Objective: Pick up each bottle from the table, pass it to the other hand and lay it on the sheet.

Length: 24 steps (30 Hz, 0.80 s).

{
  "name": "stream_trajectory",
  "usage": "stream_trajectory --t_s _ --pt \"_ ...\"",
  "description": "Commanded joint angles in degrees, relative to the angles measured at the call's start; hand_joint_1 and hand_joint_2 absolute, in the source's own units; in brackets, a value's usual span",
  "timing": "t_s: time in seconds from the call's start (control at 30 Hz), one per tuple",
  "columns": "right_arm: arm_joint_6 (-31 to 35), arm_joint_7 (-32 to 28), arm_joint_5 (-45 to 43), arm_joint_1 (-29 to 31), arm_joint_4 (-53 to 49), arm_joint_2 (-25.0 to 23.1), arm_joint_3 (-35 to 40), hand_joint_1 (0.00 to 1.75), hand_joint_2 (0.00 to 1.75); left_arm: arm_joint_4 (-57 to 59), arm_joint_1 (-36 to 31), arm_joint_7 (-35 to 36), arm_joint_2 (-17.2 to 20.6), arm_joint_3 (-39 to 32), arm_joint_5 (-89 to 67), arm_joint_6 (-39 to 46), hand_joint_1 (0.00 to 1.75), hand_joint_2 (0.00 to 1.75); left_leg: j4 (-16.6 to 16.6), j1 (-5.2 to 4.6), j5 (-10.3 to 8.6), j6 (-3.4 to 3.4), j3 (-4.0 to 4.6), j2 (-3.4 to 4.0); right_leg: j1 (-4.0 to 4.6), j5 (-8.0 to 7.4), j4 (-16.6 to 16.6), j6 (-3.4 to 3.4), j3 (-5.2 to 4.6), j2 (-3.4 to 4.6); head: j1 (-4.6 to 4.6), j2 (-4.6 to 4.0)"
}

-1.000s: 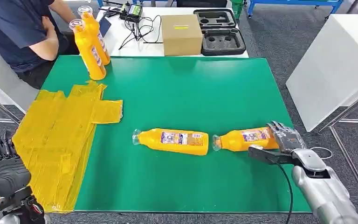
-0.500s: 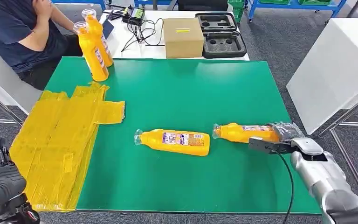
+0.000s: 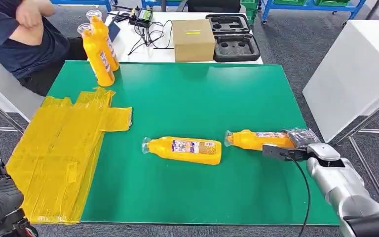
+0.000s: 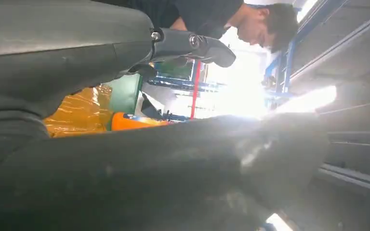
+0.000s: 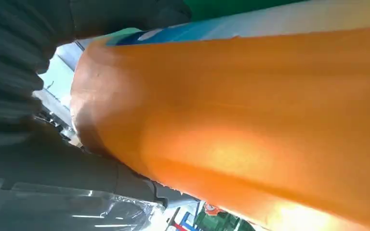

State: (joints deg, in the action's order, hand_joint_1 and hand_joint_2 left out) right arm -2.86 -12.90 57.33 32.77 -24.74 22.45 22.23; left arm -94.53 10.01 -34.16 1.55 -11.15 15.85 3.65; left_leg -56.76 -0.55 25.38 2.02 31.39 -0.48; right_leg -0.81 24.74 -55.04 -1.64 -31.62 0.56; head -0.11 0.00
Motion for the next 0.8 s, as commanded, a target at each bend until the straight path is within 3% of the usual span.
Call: stream_trajectory --t_s 0.03,0.13,0.27,0.4,0.5,0.7,0.8 --pt "5.11 -0.50 -2.41 -1.92 2.36 -3.14 0.36 1.75 1.75 -2.35 2.44 0.46 -1.75 -2.66 -0.35 -0.19 0.00 0.00 0.04 0.13 0.01 -0.13 -0.02 0.06 0.12 -0.04 0.12 0.08 0.07 0.00 0.00 0.00" --pt "6.16 -1.46 -6.45 -3.91 -6.93 -0.67 -1.92 1.75 1.75 -3.70 3.71 1.85 -2.96 -3.51 -1.92 -1.56 0.00 0.00 0.00 0.09 0.04 -0.10 0.02 0.14 0.07 -0.03 0.04 0.06 0.02 0.11 0.00 0.00" --pt "-0.66 2.84 -15.82 -17.43 -37.85 7.80 -9.91 1.75 1.75 -2.30 2.73 2.96 -3.94 -2.62 -3.70 -3.49 0.00 0.00 -0.02 0.04 -0.01 -0.12 0.28 0.00 0.02 -0.01 0.00 0.06 -0.22 -0.14 -0.02 0.00" --pt "-4.14 8.06 -20.47 -30.38 -58.65 8.93 -22.99 1.75 1.75 -1.90 2.60 3.32 -4.61 -1.79 -4.99 -3.80 0.00 0.00 -0.07 -0.03 -0.08 0.00 0.67 -0.67 -0.02 0.08 -0.07 -0.02 -0.41 -0.76 -0.02 -0.02" --pt "-2.86 8.30 -21.61 -35.06 -64.91 9.46 -28.83 1.75 1.75 -1.81 2.90 3.30 -5.38 -1.86 -5.46 -3.58 0.00 0.00 -0.12 -0.01 0.04 -0.02 0.86 -0.98 -0.01 0.22 -0.10 0.00 -0.46 -1.10 0.00 0.00" --pt "-1.66 7.61 -21.57 -34.23 -63.99 9.69 -28.53 1.75 1.75 -1.89 3.00 3.29 -5.61 -2.22 -5.48 -3.59 0.00 0.00 -0.02 -0.04 -0.05 0.06 1.17 -0.67 -0.06 0.10 -0.01 -0.22 -0.87 -0.73 -0.04 0.00" --pt "-0.59 7.71 -22.97 -31.72 -63.13 12.80 -27.25 1.75 1.75 -4.00 5.26 3.00 -6.92 -3.58 -5.38 -3.37 0.00 0.00 -0.04 -0.06 -0.05 0.06 1.29 -0.59 -0.08 0.05 -0.04 -0.25 -1.05 -0.59 -0.02 -0.02"
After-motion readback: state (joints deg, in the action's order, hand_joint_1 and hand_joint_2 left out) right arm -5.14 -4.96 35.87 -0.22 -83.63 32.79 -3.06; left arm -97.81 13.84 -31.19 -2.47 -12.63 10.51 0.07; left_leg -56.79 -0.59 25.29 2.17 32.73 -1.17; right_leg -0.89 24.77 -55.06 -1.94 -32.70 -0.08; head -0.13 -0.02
